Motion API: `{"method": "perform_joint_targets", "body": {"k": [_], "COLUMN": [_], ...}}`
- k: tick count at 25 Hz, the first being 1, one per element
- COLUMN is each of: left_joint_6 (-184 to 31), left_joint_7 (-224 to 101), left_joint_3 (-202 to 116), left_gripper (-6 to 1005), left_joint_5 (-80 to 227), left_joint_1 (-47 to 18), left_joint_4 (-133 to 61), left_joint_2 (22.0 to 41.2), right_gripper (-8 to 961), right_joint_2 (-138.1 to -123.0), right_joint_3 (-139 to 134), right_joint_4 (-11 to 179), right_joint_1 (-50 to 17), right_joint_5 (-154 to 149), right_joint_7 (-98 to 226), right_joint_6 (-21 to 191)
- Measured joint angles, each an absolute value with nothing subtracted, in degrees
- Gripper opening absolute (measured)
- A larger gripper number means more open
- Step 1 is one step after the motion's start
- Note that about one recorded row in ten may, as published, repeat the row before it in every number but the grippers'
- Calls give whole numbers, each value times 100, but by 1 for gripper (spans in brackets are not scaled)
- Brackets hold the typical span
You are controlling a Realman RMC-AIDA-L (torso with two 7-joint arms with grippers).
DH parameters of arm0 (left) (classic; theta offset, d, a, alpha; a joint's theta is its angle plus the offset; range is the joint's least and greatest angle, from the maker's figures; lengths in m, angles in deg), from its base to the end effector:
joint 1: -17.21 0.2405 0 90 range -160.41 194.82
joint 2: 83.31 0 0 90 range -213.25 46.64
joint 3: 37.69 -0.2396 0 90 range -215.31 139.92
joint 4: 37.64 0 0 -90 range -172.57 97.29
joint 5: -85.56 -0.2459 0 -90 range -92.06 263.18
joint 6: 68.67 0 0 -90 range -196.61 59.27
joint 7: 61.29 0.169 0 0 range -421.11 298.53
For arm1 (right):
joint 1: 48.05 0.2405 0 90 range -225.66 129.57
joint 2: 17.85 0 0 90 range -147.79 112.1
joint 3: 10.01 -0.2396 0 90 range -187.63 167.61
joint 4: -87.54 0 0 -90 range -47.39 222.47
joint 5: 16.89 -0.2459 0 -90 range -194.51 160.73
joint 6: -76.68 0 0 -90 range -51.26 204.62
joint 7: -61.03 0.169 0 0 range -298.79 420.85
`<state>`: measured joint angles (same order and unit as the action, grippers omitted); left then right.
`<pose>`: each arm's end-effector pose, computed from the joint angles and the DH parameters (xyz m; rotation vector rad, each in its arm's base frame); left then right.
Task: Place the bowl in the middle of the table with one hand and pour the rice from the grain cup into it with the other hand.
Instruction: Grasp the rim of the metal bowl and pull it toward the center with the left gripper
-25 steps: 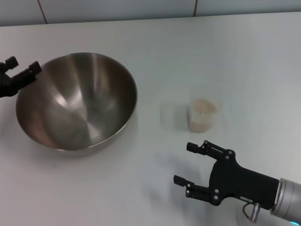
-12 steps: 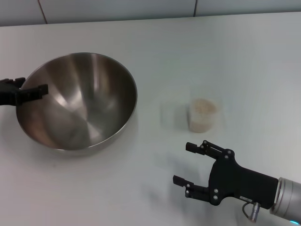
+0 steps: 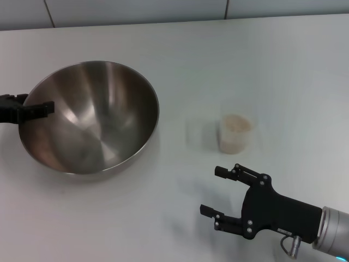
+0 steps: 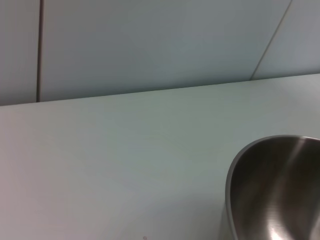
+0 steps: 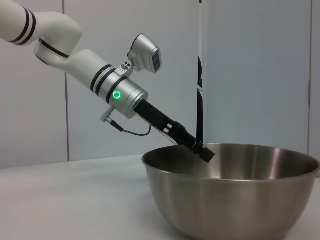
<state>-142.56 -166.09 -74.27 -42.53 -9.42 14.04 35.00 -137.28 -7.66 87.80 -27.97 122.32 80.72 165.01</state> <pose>-0.3273 0.3906 0.0550 -2.3030 -1.0587 -0.3132 0.3031 0.2226 -0.1164 -2.5343 0.2376 0.8925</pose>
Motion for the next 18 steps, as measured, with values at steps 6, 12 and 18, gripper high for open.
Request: {"method": "perform_joint_targets", "body": {"k": [6, 12, 18], "left_joint_6": [-14313, -14323, -14323], "left_joint_7": [-16611, -16639, -16692], "left_joint_3": [-7434, -7494, -7509], "left_gripper": [797, 692, 515], "left_joint_5": [-4224, -4230, -4231], "left_joint_1": [-943, -943, -980], "left_joint_4": [1446, 1448, 1454], "left_joint_2": [3499, 3504, 3506], "right_gripper": [788, 788, 788], "right_joint_2": [-13738, -13738, -13738], "right_joint_3": [-763, -764, -766], "right_joint_4": [8780, 8787, 8833], "right_joint_1": [-2787, -2777, -2764], "right_joint_5": [12233, 12233, 12233], "right_joint_7": [8072, 8072, 8072], "right_joint_6": [16500, 16497, 16456]}}
